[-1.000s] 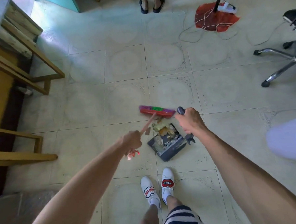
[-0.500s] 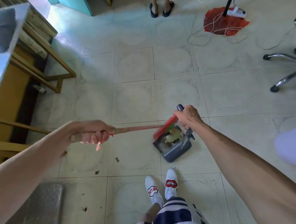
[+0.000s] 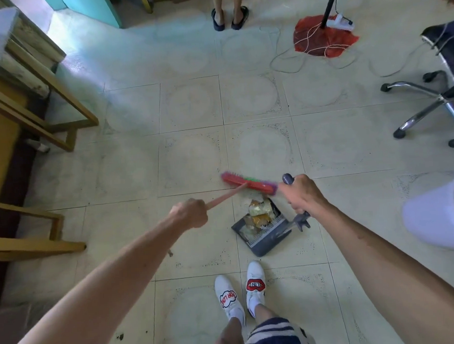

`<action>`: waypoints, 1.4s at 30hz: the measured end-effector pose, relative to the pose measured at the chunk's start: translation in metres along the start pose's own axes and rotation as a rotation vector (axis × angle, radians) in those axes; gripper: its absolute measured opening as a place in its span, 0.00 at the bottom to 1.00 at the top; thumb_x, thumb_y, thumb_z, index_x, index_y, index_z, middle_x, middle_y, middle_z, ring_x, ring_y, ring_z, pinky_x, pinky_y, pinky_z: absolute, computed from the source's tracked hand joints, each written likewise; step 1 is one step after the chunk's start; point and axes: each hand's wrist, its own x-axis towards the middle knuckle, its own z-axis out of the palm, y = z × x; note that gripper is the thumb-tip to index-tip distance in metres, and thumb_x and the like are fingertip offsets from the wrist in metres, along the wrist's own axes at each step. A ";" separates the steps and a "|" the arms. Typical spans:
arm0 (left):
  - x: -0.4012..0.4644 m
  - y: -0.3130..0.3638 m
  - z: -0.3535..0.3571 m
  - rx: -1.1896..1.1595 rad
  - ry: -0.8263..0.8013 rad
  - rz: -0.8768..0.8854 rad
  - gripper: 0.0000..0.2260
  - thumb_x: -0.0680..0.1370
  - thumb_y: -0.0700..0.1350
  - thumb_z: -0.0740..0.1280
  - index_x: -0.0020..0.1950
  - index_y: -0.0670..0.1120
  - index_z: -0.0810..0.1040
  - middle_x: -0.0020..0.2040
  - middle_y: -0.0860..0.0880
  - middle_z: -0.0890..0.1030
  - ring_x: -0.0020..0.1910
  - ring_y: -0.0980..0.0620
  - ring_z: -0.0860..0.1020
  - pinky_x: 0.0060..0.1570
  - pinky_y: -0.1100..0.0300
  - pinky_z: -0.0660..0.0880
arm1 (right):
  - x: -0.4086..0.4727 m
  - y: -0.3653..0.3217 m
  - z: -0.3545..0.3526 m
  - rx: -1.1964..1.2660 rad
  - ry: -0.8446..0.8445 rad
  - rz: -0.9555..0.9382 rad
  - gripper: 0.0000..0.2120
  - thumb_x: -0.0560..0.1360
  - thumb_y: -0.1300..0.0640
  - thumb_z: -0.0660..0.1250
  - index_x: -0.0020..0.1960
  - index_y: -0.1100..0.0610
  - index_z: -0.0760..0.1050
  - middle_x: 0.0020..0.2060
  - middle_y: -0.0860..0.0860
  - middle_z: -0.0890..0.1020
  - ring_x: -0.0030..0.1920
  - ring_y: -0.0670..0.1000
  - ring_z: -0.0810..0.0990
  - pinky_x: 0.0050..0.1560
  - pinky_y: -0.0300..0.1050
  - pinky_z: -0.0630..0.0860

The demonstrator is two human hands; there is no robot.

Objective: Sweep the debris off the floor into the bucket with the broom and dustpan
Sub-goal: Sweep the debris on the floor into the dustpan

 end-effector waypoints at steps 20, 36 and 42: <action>-0.051 -0.038 -0.105 -0.331 -0.250 -0.068 0.15 0.83 0.39 0.59 0.69 0.47 0.73 0.29 0.47 0.71 0.18 0.58 0.63 0.14 0.67 0.61 | -0.015 0.025 -0.027 0.091 0.045 -0.021 0.14 0.76 0.58 0.65 0.32 0.54 0.68 0.26 0.54 0.70 0.20 0.49 0.64 0.21 0.38 0.59; -0.036 0.112 -0.113 -0.053 -0.083 0.159 0.10 0.76 0.42 0.65 0.35 0.43 0.77 0.29 0.48 0.79 0.25 0.52 0.73 0.33 0.62 0.69 | -0.051 -0.015 -0.077 0.233 0.385 -0.021 0.15 0.77 0.54 0.66 0.33 0.57 0.72 0.26 0.53 0.75 0.19 0.46 0.71 0.20 0.36 0.66; -0.050 0.149 -0.132 0.112 -0.038 0.367 0.13 0.76 0.42 0.65 0.31 0.45 0.74 0.29 0.50 0.77 0.26 0.55 0.72 0.28 0.63 0.66 | -0.081 -0.025 -0.096 0.279 0.638 0.023 0.16 0.77 0.55 0.66 0.32 0.58 0.72 0.26 0.53 0.76 0.21 0.48 0.72 0.19 0.35 0.65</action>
